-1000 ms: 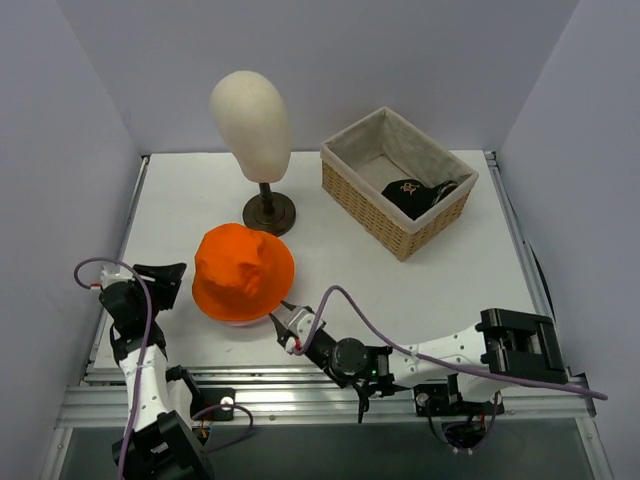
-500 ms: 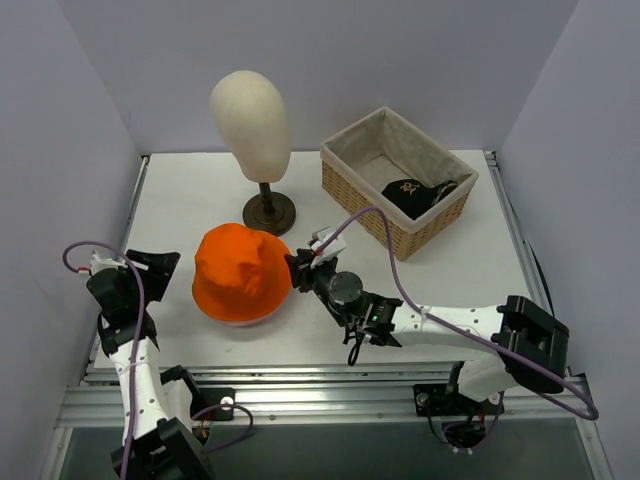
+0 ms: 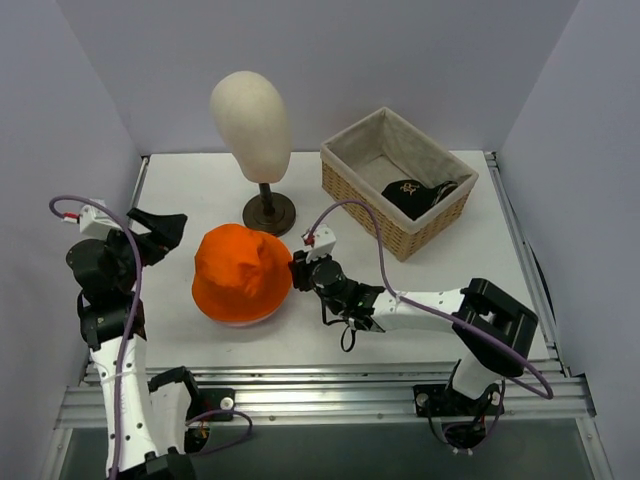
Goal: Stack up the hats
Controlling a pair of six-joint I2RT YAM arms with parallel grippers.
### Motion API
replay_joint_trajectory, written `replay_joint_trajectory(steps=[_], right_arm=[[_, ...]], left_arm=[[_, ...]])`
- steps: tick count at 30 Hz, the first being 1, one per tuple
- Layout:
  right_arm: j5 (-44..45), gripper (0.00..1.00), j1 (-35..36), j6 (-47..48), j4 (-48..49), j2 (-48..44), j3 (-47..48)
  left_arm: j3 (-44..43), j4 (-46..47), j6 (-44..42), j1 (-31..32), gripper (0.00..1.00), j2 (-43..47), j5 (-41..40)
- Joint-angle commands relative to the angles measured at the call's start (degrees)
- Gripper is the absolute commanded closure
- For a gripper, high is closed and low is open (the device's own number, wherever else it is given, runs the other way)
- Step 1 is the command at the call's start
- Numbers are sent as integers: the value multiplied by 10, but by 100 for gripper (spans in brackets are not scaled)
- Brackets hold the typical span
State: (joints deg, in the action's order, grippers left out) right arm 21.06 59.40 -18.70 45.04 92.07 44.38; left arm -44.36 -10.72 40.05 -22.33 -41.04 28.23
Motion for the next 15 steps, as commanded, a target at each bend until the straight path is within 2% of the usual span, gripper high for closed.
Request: replay_joint_trajectory(steps=[1,4,5,9,11,12,13,14,15], right_arm=[[22,71,-8,-16,-20,-35,39],[57,71,-27,-22,-93,-89,49],[77,70,-35,-27,-132,-125,51],[93,63,-89,-45,-220,-204,82],[130,61,-126,-65,-311,-212,118],[183,60,-138,-77,-338,-212,151],[199,59,-150,-85,-369,-212,162],[209,58,-175,-91,-383,-211,171],[231,56,-190,-100,-397,-211,180]], left_arm=[[-61,-41,-51,73,6,-8,-35],[-124,-79,-93,133,6,-23,-97],[-141,-87,-102,171,6,-31,-110],[-215,-116,-131,269,6,-47,-169],[-216,-106,-128,303,6,-49,-186],[-198,-76,-120,347,6,-50,-186],[-191,-67,-121,372,6,-53,-189],[-188,-66,-124,397,6,-62,-221],[-187,-69,-129,449,6,-68,-245]])
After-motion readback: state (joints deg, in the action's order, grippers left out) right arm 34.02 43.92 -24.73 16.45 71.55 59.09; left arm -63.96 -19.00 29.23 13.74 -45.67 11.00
